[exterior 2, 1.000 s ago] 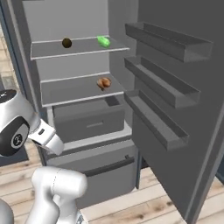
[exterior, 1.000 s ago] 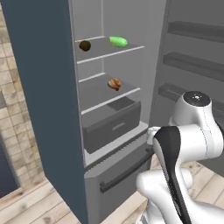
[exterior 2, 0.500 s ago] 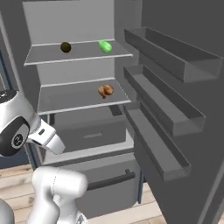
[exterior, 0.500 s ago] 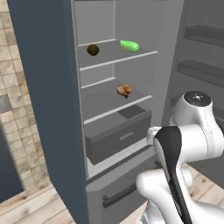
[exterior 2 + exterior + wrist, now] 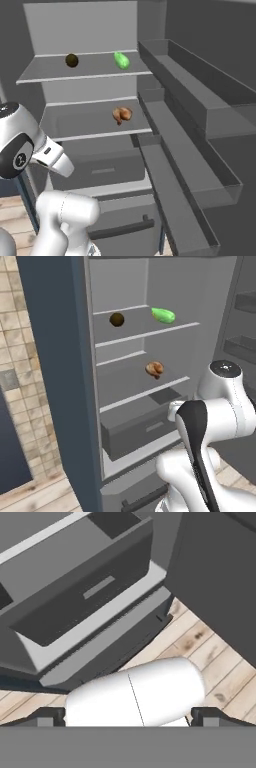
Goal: Gather the corn and avocado from the fridge and place them on a tray on the dining counter. Then gather the chicken drumsticks from the fridge and place them on the other tray.
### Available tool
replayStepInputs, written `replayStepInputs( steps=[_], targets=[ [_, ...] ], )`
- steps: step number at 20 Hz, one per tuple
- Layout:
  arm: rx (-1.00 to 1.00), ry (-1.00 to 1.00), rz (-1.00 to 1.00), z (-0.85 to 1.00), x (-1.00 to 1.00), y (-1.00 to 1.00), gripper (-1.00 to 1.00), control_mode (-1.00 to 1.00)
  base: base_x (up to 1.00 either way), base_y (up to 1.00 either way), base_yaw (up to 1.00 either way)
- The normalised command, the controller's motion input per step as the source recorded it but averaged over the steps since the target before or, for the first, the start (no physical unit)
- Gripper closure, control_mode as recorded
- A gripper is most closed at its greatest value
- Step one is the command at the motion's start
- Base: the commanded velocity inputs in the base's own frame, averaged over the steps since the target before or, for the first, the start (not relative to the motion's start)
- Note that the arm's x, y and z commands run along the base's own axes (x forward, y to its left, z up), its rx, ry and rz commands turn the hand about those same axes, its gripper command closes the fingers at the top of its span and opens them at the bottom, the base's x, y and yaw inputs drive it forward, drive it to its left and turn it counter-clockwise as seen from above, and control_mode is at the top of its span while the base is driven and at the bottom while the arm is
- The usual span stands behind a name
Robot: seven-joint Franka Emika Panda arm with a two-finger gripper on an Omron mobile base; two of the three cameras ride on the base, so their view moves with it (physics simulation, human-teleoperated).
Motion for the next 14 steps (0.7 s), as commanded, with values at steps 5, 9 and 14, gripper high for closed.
replayStepInputs(
  steps=[5, 9, 14],
  targets=[
    [0.05, 0.00, 0.10, 0.00, 0.46, -0.06, -1.00, -1.00, 0.25, -0.06, 0.09],
    [0.04, -0.04, 0.13, 0.06, 0.98, -0.05, -1.00, -1.00, 0.00, 0.00, 0.00],
    [0.00, -0.03, 0.03, 0.06, 0.99, 0.00, -1.00, -1.00, 0.00, 0.00, 0.00]
  ],
)
